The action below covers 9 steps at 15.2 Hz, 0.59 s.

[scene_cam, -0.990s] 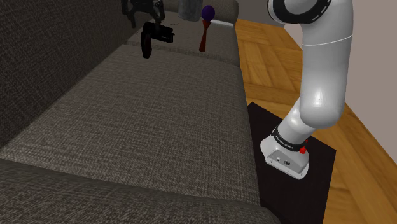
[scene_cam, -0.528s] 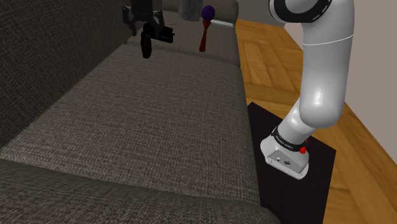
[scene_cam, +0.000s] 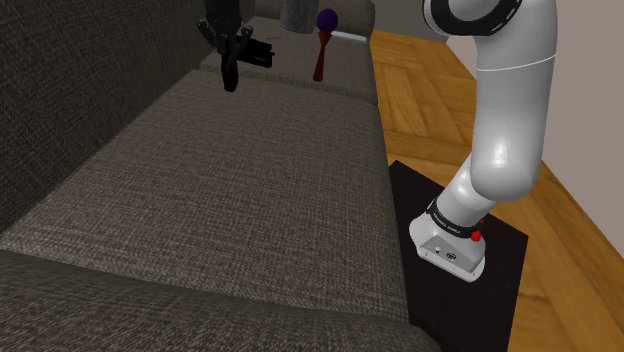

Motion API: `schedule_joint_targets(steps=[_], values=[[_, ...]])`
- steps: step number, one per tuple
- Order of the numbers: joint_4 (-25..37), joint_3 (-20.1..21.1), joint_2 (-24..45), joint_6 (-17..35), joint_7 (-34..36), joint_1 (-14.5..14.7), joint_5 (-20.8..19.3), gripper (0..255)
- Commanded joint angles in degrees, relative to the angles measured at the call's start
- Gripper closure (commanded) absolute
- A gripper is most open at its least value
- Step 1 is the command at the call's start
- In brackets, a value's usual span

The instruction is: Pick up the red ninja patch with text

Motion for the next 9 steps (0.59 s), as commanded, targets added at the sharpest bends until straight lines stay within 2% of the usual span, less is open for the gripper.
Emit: schedule_joint_targets(steps=[1,2,9], values=[[0.00,0.00,0.01,0.01,0.00,0.00,0.00,255],[-0.28,0.01,-0.15,0.13,-0.05,-0.10,0.05,255],[8.05,-0.11,1.58,-6.37,-0.56,1.37,-0.43,255]])
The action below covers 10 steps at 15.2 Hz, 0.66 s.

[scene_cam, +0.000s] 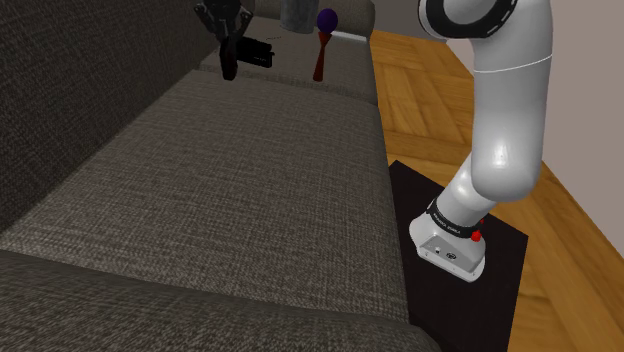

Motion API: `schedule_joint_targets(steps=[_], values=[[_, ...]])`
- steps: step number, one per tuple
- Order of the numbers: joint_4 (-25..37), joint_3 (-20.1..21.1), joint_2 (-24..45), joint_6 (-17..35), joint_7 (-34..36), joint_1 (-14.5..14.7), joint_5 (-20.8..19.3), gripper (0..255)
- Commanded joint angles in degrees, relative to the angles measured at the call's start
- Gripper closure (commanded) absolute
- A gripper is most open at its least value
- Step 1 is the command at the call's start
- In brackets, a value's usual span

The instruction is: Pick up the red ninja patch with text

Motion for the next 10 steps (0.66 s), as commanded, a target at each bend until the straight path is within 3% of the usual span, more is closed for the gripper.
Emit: schedule_joint_targets(steps=[1,8,10], values=[[2.48,-0.05,0.59,-1.89,-0.15,0.47,-0.18,255],[16.49,-0.72,5.41,-10.81,-1.07,3.64,-1.67,255],[16.90,-0.75,5.57,-11.05,-1.10,3.74,-1.72,255]])
